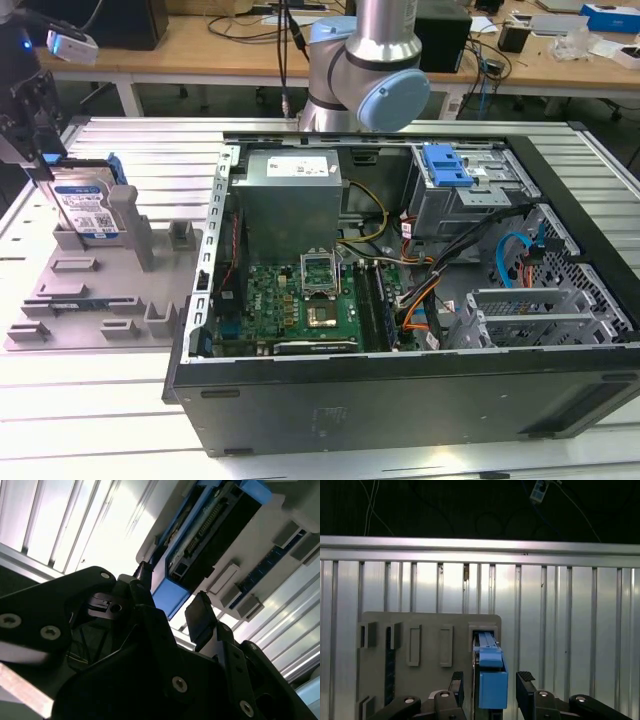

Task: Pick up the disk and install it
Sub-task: 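Pick up the disk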

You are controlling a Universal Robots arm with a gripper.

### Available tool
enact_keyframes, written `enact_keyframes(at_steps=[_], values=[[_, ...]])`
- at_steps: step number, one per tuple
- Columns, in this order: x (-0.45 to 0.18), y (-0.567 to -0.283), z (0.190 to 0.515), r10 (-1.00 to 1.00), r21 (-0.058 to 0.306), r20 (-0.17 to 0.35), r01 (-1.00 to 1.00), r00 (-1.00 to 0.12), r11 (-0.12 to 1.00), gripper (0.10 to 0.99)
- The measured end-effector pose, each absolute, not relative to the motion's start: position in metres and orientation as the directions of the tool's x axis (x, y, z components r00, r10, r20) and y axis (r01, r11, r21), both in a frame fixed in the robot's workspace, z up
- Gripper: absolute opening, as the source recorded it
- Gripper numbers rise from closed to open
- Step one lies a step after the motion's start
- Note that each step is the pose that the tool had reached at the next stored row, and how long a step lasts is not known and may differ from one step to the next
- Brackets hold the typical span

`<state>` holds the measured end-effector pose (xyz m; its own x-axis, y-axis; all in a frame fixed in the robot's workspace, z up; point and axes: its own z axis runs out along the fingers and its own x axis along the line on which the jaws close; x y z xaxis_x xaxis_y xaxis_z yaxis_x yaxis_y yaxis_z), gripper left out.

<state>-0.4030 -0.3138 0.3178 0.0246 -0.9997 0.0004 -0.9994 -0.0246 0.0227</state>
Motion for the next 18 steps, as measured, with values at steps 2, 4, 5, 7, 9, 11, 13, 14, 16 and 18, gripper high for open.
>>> enact_keyframes(at_steps=[2, 4, 5, 7, 9, 11, 13, 14, 16, 18], values=[[-0.403, -0.314, 0.316, -1.000, 0.023, 0.000, -0.999, 0.025, -0.025, 0.541], [-0.403, -0.314, 0.315, -1.000, 0.023, 0.000, -0.999, 0.025, -0.025, 0.541], [-0.403, -0.314, 0.314, -1.000, 0.023, 0.000, -0.999, 0.025, -0.025, 0.541], [-0.403, -0.314, 0.313, -1.000, 0.023, 0.000, -0.999, 0.025, -0.025, 0.541], [-0.403, -0.314, 0.311, -1.000, 0.023, 0.000, -0.999, 0.025, -0.025, 0.529], [-0.403, -0.314, 0.310, -1.000, 0.023, 0.000, -0.999, 0.025, -0.025, 0.455], [-0.403, -0.314, 0.309, -1.000, 0.023, 0.000, -0.999, 0.025, -0.025, 0.455], [-0.403, -0.314, 0.309, -1.000, 0.023, 0.000, -0.999, 0.025, -0.025, 0.455], [-0.403, -0.314, 0.306, -1.000, 0.023, 0.000, -0.999, 0.025, -0.025, 0.455], [-0.403, -0.314, 0.304, -1.000, 0.023, 0.000, -0.999, 0.025, -0.025, 0.455]])
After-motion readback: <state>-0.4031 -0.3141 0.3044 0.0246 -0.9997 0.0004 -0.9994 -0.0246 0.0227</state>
